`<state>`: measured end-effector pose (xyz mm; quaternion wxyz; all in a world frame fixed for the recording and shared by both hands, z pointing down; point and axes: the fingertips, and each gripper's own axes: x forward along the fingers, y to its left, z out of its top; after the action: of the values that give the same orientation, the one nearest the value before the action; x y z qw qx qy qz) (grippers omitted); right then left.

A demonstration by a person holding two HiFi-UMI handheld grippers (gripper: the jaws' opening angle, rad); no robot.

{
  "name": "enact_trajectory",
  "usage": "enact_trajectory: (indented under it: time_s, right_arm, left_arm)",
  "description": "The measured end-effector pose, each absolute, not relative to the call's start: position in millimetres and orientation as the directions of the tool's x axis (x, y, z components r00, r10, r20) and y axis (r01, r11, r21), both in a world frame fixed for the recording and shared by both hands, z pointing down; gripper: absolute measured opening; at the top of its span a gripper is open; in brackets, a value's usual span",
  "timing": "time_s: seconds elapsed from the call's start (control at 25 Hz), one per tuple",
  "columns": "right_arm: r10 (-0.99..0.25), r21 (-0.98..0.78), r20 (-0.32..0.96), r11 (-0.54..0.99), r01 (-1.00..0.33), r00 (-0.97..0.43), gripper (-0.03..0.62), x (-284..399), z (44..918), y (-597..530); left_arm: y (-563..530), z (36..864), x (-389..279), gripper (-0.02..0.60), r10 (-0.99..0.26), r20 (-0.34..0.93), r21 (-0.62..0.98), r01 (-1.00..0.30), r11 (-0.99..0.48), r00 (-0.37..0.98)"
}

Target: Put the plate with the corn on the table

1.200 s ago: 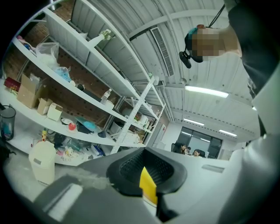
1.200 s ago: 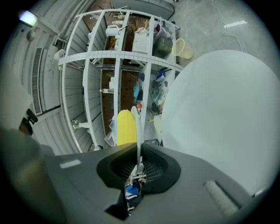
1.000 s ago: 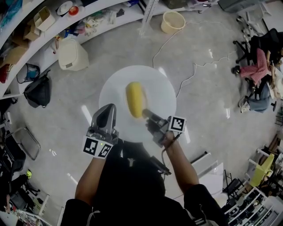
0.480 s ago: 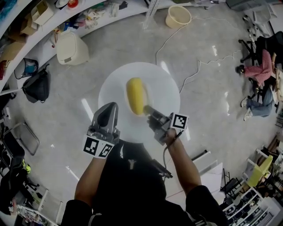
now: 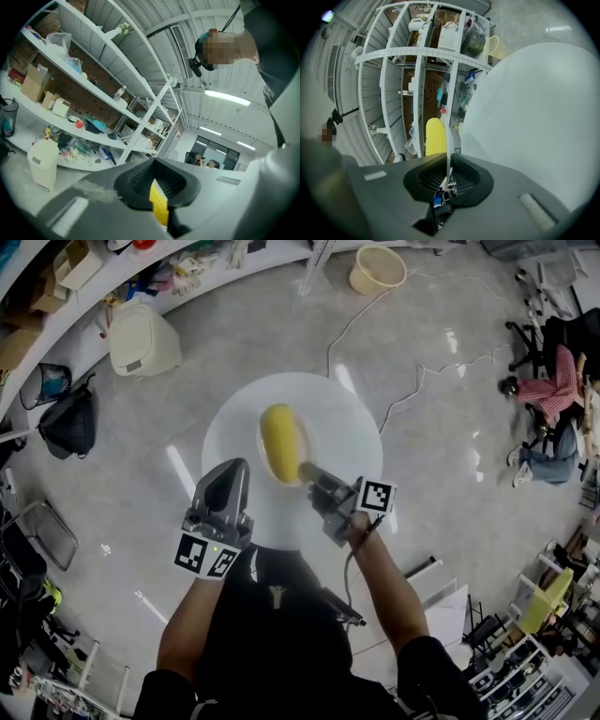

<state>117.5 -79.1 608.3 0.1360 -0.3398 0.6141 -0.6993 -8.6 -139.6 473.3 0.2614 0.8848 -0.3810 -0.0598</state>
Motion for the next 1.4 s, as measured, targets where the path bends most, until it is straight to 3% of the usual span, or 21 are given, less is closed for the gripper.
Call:
enact_trajectory:
  time_s: [1.4]
  right_arm:
    - [-0.589,-0.935,0.351,-0.259,-0.242,-0.728,0.038,124.2,691.7,-119.4]
  left_arm:
    - [-174.8,535.3,-8.0,0.002,-0.724,0.120,0.529,-0.661,-0.532,0.679]
